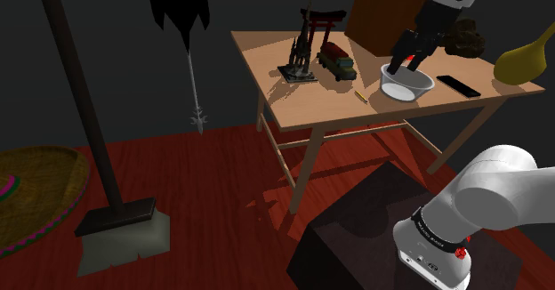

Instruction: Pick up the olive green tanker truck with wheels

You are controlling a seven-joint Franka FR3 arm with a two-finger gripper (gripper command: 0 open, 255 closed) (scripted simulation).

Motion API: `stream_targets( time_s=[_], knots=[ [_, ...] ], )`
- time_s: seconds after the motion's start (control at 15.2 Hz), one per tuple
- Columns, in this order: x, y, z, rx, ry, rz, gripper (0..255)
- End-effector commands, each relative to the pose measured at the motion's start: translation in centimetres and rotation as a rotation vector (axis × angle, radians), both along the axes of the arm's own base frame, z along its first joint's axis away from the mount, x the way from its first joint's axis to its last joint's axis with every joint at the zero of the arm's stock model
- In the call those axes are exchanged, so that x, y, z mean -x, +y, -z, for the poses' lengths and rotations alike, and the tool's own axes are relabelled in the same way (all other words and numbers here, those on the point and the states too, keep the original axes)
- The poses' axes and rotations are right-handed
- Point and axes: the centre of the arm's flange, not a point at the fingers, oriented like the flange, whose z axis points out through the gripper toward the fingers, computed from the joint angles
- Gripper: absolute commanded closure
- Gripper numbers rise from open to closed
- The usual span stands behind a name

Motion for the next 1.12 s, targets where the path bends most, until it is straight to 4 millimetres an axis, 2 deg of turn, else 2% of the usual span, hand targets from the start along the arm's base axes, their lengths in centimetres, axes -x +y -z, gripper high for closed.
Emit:
stream_targets(
  time_s=[0.0,1.06],
  knots=[
    [0.0,0.0,0.0,0.0,0.0,0.0,0],
    [-14.7,-12.0,6.2,0.01,-0.08,0.128,0]
  ],
)
